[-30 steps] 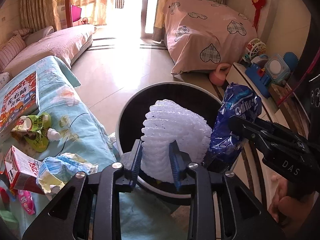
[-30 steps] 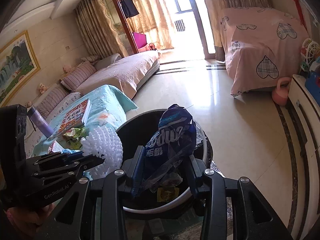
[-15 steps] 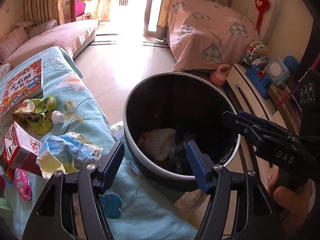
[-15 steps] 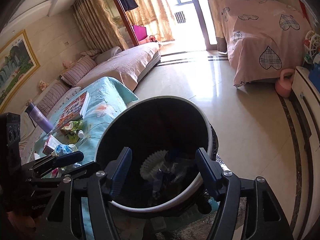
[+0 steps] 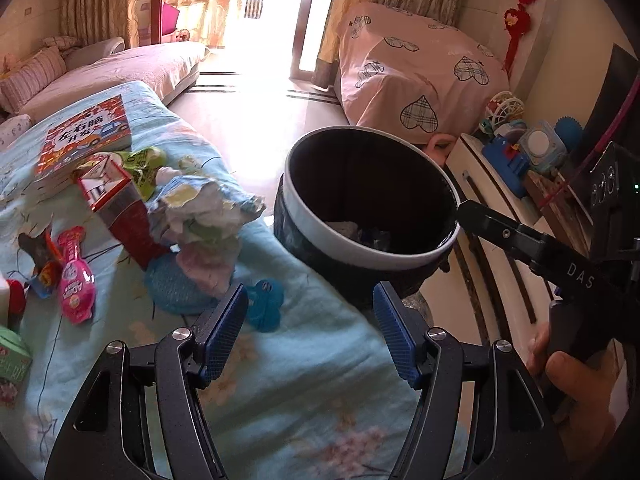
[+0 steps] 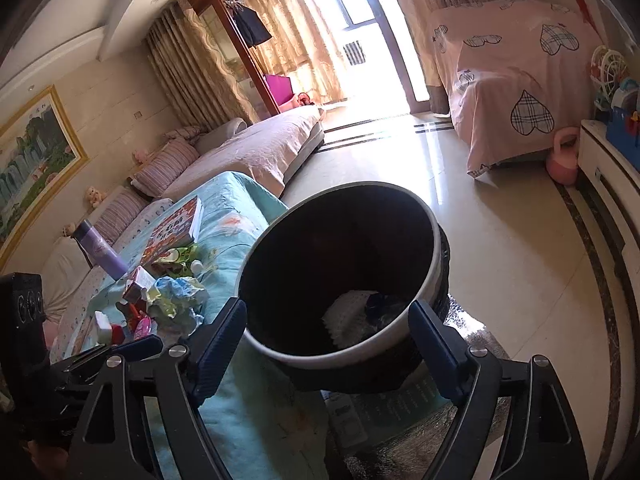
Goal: Collect trash
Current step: 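Withdraw both open tools from the bin back over the table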
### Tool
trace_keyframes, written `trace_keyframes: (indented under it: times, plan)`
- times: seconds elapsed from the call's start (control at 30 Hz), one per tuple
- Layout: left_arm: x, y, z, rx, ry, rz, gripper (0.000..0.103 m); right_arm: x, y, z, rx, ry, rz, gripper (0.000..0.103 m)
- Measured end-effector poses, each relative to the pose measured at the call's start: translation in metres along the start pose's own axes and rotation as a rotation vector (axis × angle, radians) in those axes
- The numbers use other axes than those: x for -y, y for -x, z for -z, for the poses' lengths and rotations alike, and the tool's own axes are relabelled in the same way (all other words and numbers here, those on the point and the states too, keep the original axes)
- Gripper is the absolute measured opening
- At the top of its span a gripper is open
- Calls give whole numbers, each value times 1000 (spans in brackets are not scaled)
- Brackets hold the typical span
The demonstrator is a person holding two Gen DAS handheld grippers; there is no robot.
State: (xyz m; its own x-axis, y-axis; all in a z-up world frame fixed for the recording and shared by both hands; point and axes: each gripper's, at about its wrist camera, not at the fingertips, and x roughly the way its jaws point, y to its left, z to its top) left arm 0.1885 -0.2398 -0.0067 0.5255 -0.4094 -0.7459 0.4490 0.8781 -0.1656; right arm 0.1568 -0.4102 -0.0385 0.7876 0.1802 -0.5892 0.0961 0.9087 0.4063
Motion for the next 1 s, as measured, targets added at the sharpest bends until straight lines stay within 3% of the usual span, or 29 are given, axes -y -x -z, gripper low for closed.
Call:
trace_keyframes:
  times: [0.57, 1.0]
  plan:
    - [-76, 44, 63, 8, 137, -92, 66, -78, -4, 59, -77, 69, -107, 85]
    - [-128, 74, 90, 37, 230, -157, 66, -121, -17, 68, -114, 141, -150, 85]
